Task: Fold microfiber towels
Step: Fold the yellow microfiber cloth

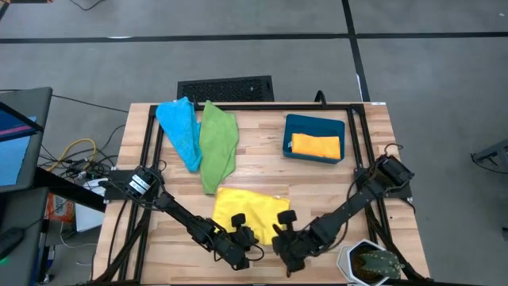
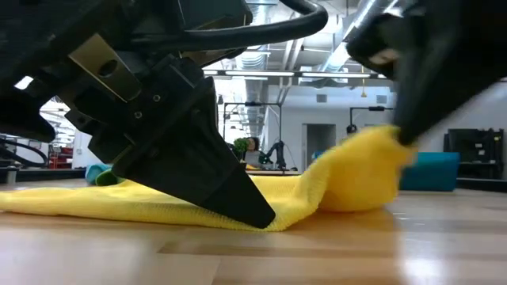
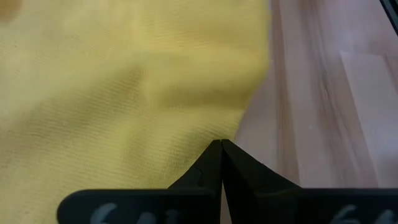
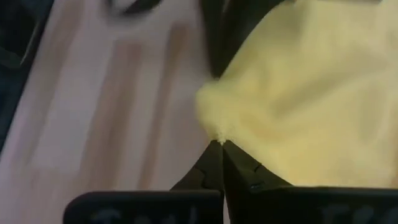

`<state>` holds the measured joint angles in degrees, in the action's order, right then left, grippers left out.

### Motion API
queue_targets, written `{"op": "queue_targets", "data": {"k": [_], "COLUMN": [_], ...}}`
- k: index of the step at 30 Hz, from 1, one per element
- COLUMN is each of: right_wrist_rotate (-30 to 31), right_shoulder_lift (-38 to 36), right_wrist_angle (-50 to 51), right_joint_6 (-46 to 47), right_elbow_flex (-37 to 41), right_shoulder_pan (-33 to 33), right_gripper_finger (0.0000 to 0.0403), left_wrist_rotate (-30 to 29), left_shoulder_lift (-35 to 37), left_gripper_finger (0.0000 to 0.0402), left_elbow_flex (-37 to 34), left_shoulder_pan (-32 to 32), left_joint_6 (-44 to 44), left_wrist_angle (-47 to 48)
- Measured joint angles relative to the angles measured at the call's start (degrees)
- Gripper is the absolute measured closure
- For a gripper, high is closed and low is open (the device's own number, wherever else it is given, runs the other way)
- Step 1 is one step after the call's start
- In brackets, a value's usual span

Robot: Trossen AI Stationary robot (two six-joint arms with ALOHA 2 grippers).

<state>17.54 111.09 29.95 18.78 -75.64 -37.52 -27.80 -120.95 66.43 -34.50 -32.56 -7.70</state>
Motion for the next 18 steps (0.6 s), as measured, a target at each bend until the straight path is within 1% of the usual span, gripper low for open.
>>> {"op": "queue_targets", "data": {"k": [7, 11, 15, 18], "right_wrist_rotate": [0.32, -1.12, -1.18, -1.18], "right_shoulder_lift": [0.0, 0.0, 0.0, -0.02], "right_wrist_angle": [-5.9, -8.57, -11.41, -12.12], "right_joint_6": [-5.61, -7.47, -8.81, -9.14], "right_elbow_flex": [-0.5, -0.5, -0.5, -0.52], "right_shoulder_pan": [4.95, 6.81, 7.68, 7.67], "right_gripper_finger": [0.0388, 0.0382, 0.0384, 0.0387], "left_wrist_rotate": [0.16, 1.23, 2.3, 1.27], "left_shoulder_lift": [0.02, 0.46, 3.4, 7.64], "left_gripper_finger": [0.0402, 0.0401, 0.0402, 0.0402], "left_elbow_flex": [-0.04, -0.11, -0.33, -0.24], "left_shoulder_pan": [0.02, 0.03, 0.07, -0.06], "left_joint_6": [0.08, 0.71, 2.26, 2.82], "left_wrist_angle": [0.06, 0.49, 4.71, 8.9]}}
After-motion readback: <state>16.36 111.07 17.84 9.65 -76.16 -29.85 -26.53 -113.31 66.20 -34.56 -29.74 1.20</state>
